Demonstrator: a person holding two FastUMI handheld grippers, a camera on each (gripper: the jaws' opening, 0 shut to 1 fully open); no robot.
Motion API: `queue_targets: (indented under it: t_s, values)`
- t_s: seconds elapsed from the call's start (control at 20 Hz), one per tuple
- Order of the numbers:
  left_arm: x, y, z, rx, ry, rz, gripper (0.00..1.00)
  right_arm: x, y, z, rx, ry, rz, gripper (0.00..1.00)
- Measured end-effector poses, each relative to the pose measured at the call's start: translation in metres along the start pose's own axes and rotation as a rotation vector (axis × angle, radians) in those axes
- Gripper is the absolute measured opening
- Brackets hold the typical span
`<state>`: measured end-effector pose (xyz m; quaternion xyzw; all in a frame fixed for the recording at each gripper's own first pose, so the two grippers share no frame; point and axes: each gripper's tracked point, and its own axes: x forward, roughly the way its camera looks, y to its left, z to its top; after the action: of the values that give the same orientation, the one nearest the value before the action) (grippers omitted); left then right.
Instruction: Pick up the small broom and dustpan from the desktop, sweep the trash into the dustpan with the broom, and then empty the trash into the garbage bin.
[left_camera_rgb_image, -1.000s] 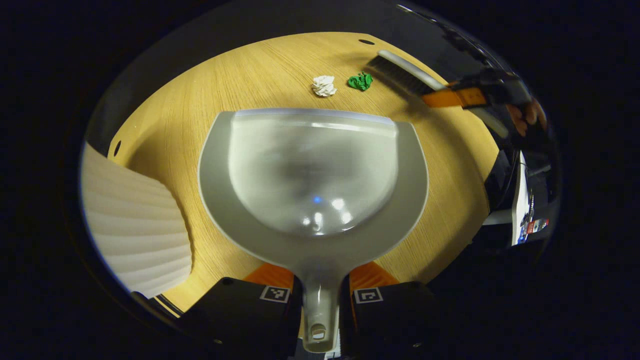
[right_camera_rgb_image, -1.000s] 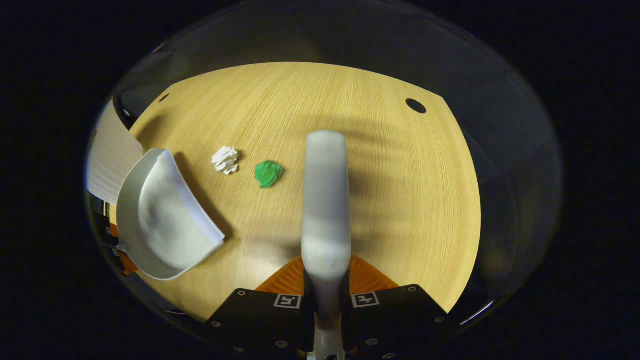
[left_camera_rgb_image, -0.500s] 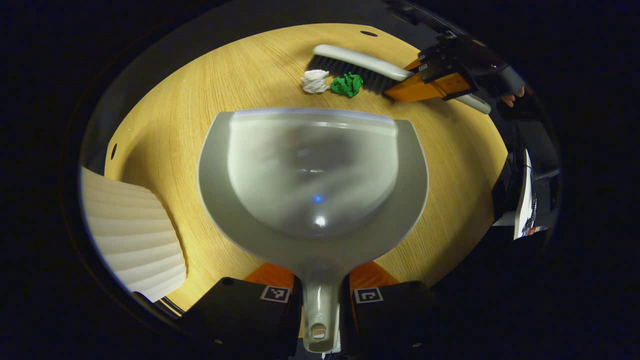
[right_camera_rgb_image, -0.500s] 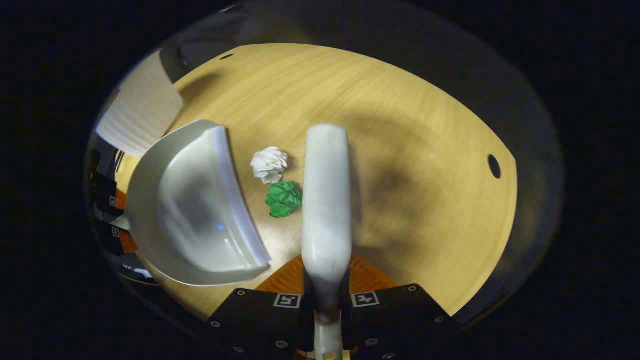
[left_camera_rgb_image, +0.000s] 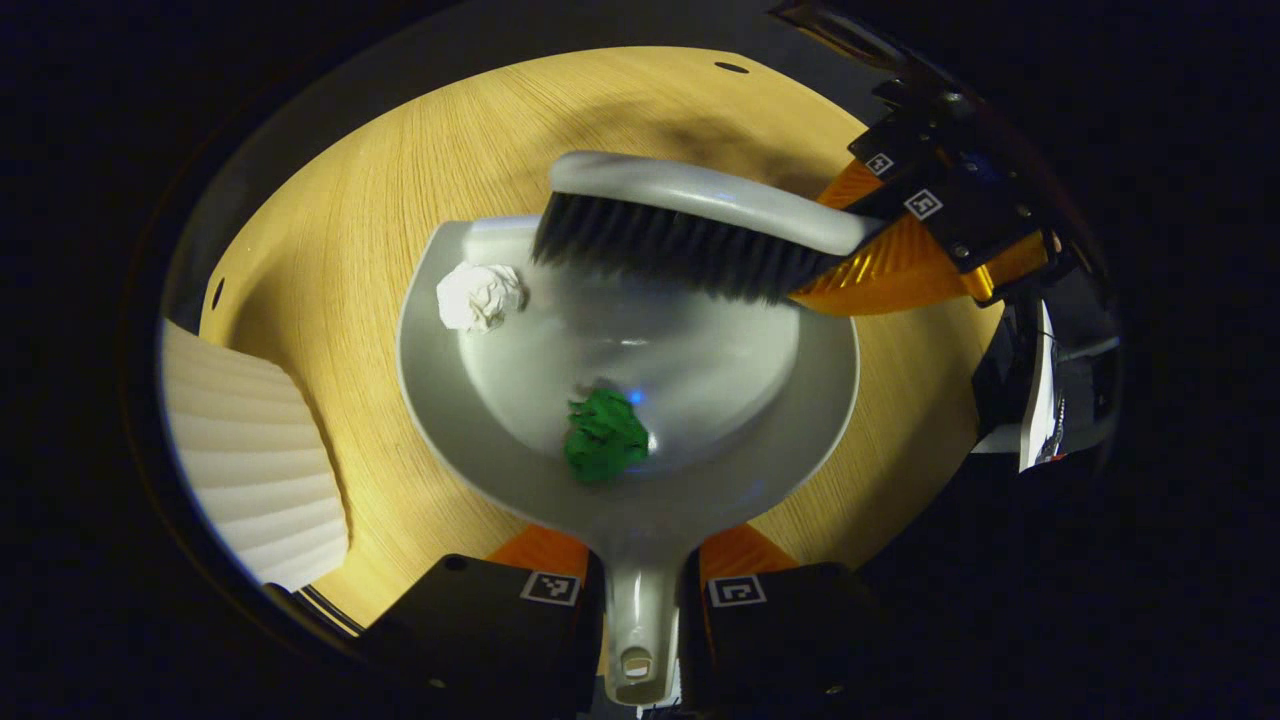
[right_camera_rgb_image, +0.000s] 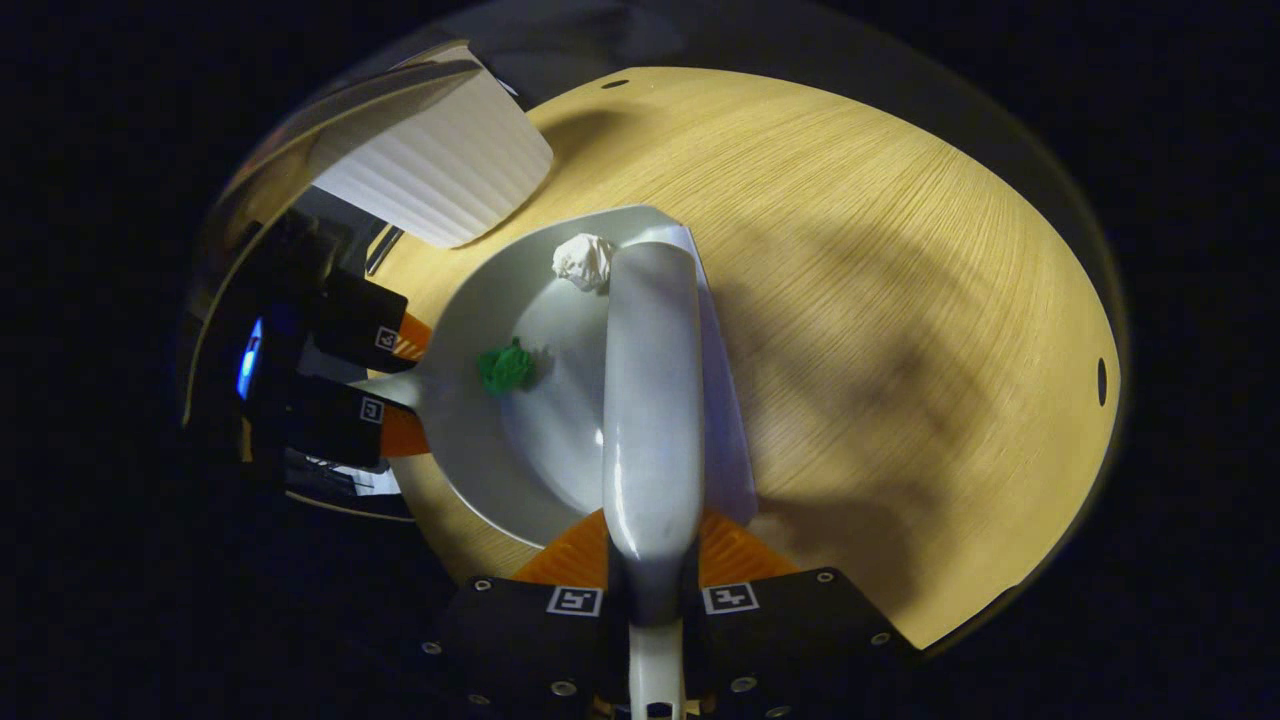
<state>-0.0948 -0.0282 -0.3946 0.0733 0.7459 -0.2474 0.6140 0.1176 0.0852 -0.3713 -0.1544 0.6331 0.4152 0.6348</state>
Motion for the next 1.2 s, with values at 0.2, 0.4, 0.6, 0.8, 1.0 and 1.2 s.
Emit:
queue_targets:
  t_s: [0.2,0.4,0.6,0.8,1.0,1.2]
  values:
    - [-0.005,-0.007,0.002,-0.131,-0.027,-0.006,0.32,-0.023,-0.039,0.003,0.187,-0.068,-0.183,0.22]
    - [0.004,-0.018,0.009,-0.294,-0.054,0.025,0.32,-0.028,-0.061,-0.007,0.352,-0.042,-0.318,0.21]
    - [0.011,-0.032,0.025,-0.446,-0.092,0.042,0.32,-0.006,-0.045,-0.033,0.502,-0.022,-0.299,0.21]
    - [-0.006,-0.043,0.046,-0.469,-0.119,0.042,0.32,0.017,-0.042,-0.058,0.554,0.004,-0.305,0.22]
    - [-0.071,-0.068,0.057,-0.319,-0.236,0.035,0.32,0.022,-0.042,-0.076,0.575,-0.006,-0.309,0.22]
    - [-0.141,-0.086,0.065,-0.211,-0.315,0.041,0.32,0.024,-0.042,-0.079,0.607,-0.020,-0.312,0.22]
